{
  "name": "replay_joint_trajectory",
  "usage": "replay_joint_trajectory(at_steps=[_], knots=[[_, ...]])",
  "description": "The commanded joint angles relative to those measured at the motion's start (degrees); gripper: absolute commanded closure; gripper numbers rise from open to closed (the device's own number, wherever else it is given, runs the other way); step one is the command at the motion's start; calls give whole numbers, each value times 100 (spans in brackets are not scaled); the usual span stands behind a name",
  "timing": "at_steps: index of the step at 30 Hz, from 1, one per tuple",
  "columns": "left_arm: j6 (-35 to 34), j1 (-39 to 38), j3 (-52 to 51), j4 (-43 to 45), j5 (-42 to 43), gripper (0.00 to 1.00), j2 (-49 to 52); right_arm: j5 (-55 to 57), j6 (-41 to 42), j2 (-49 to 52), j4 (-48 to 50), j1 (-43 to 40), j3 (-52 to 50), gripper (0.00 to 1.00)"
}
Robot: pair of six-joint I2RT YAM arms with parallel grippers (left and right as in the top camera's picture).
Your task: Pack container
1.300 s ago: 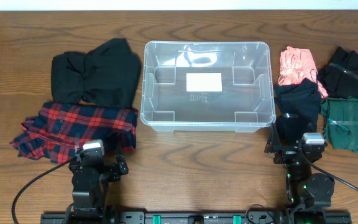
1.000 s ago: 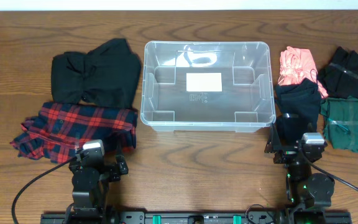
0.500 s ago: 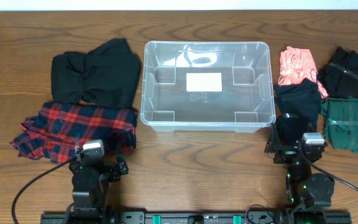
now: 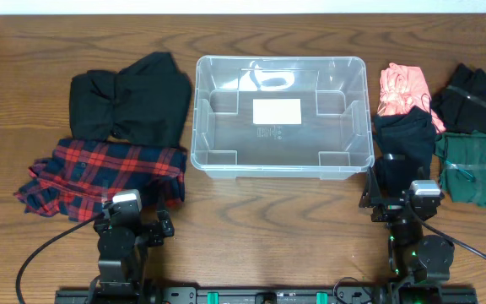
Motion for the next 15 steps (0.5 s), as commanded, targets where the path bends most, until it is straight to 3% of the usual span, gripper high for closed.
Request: replay_joint_trajectory(at_steps=[1, 15], knots=[[79, 28, -79, 26, -24, 2, -39, -42, 79, -20, -22, -33, -7, 1], [79, 28, -79, 26, -24, 2, -39, -173, 435, -20, -101, -33, 94, 1]])
